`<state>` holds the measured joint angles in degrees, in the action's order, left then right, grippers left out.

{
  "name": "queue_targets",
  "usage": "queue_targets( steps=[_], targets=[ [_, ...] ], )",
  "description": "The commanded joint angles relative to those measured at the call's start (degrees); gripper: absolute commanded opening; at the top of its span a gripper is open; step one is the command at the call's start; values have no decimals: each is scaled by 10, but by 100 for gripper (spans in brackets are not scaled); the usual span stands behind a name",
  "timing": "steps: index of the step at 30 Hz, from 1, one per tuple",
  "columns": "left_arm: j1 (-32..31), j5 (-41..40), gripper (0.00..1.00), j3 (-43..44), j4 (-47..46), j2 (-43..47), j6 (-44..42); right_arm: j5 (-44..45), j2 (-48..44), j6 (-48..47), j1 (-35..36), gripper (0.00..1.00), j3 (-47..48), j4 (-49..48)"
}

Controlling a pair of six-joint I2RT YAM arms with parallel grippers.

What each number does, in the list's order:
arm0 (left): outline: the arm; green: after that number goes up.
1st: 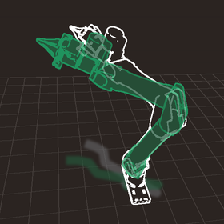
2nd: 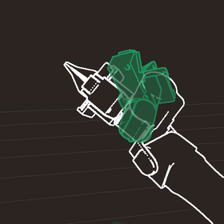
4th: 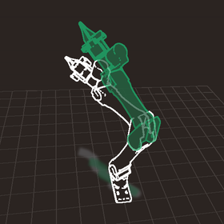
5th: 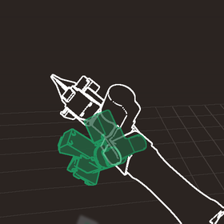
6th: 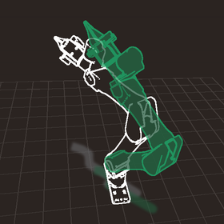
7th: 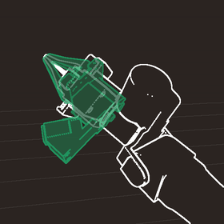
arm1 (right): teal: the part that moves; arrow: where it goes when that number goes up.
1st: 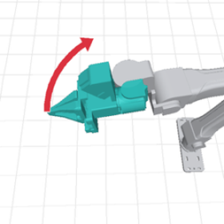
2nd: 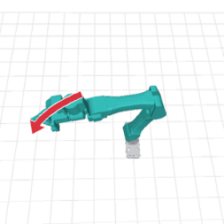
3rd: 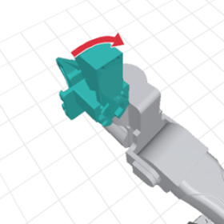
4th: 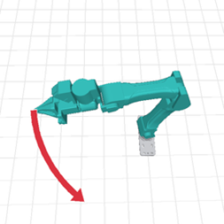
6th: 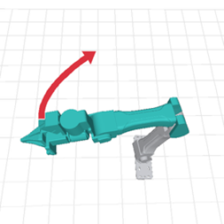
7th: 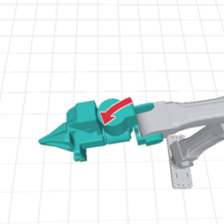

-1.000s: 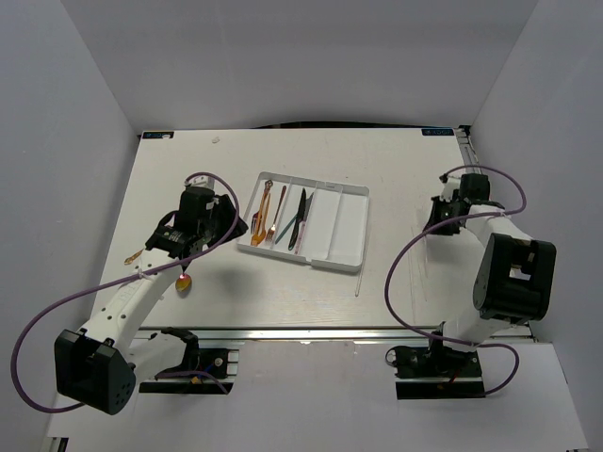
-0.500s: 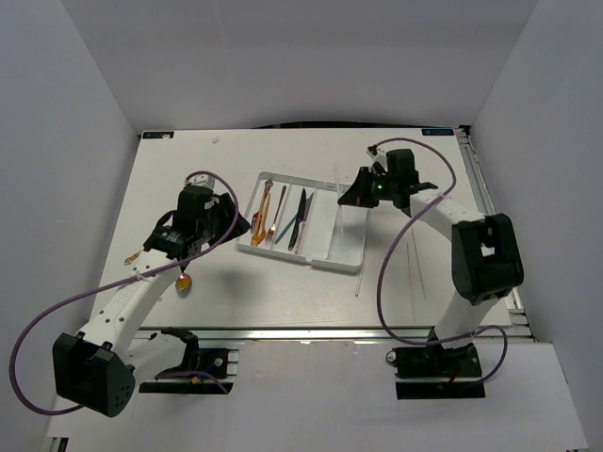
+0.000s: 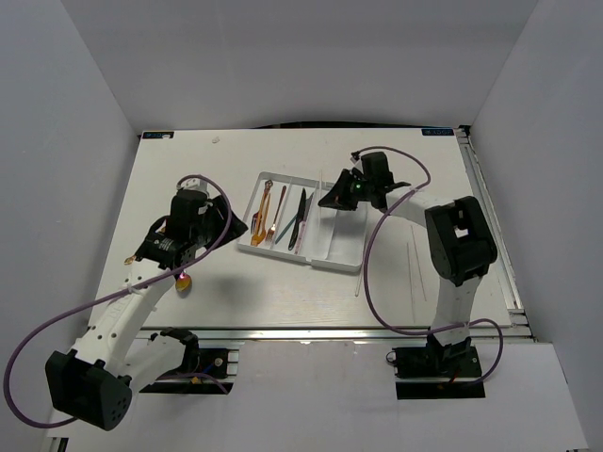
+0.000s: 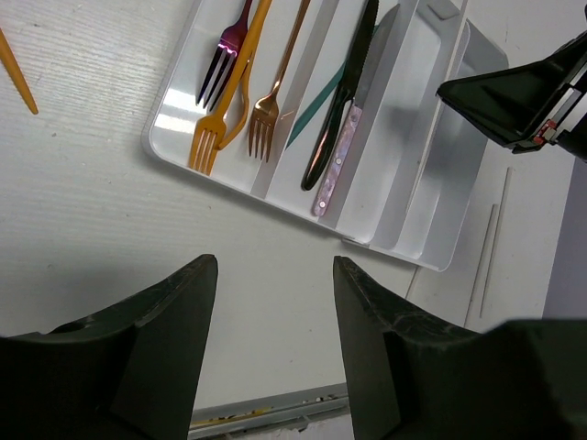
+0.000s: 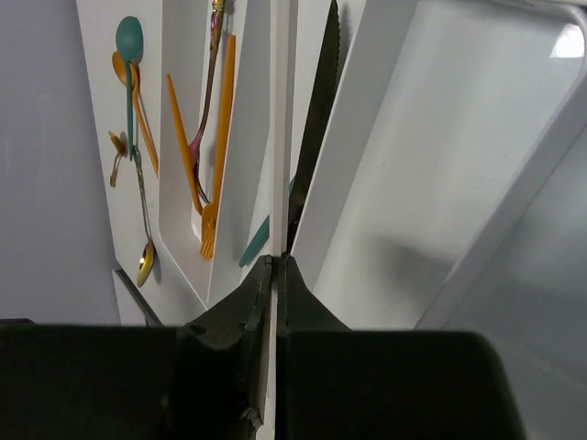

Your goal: Sort the eating utensils into containers

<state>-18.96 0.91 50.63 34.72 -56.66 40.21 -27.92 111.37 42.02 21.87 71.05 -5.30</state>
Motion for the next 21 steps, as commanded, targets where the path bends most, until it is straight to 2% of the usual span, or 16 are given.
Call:
queue_targets(
  steps=[1, 4, 7, 11, 16, 17, 20, 21],
  targets=[
    [2, 3, 64, 22, 10, 15, 9, 27, -24, 22, 3, 4, -11, -22],
    [2, 8, 64, 22, 10, 10, 11, 35, -43, 11, 4, 13, -45, -14],
    [2, 22, 64, 25, 3, 5, 4, 41, -52, 2, 4, 26, -61, -9],
    [2, 54, 62, 32, -16, -10, -13, 35, -64, -32, 5, 40, -52, -5],
    [-9, 100, 54, 53, -48, -34, -34, -5, -102, -94, 1, 43, -21, 18],
    [-27, 108, 50, 64, -53, -42, -34, -16, -112, -114, -2, 43, -17, 20],
    [-90, 116, 42, 82, -76, -92, -39, -104, -155, -244, -27, 43, -7, 39],
    [-110, 117, 40, 96, -87, -127, -40, -174, -164, -336, -38, 43, -6, 49]
  ],
)
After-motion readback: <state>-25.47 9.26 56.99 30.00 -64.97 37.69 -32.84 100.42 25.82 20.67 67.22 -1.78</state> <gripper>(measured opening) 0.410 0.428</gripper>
